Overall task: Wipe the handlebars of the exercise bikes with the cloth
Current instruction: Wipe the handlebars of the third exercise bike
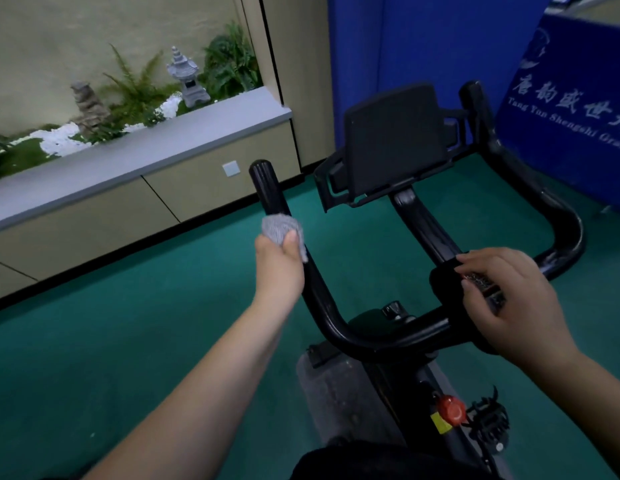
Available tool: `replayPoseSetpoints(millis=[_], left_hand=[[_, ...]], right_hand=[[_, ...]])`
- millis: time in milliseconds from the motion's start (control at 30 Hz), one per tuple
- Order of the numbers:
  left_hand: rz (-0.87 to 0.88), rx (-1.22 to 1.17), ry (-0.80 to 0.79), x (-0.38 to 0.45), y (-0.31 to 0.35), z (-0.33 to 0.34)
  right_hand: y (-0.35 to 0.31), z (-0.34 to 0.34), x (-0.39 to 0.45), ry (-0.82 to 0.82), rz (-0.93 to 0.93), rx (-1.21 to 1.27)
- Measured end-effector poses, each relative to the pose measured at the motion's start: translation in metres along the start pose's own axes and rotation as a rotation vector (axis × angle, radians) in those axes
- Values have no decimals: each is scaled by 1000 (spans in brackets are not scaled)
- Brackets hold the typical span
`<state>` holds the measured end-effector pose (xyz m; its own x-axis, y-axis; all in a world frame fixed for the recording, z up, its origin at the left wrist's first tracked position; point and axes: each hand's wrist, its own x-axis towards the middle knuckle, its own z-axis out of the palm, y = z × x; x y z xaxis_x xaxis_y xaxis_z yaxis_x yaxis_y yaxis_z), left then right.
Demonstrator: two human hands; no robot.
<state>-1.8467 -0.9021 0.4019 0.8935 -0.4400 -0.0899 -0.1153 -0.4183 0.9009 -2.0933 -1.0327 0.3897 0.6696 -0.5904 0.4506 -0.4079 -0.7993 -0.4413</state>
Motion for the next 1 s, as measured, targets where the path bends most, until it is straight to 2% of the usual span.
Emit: replayPoseSetpoints(millis=[133, 267, 400, 500, 567, 633, 767, 833, 900, 1000], left_hand=[[-88, -7, -94, -46, -4, -4], [-58, 81, -173, -90, -11, -8], [146, 277, -177, -112, -9, -30], [463, 431, -130, -99, 1, -46], [629, 632, -221, -81, 3, -47], [716, 826, -376, -73, 3, -42], [828, 958, -571, -94, 9, -18], [814, 952, -612, -109, 15, -3], [723, 917, -645, -117, 24, 15], [590, 752, -712, -119, 36, 50]], right_hand=[[2, 0, -1, 4, -2, 10], [3, 0, -1, 6, -6, 19], [4, 0, -1, 0, -15, 32], [4, 0, -2, 2, -28, 42], [4, -1, -3, 16, -39, 48], [5, 0, -3, 35, -40, 50], [7, 3, -6, 77, -20, 60], [9, 3, -7, 84, -26, 70], [11, 3, -7, 95, -28, 79], [13, 4, -6, 116, -22, 91]])
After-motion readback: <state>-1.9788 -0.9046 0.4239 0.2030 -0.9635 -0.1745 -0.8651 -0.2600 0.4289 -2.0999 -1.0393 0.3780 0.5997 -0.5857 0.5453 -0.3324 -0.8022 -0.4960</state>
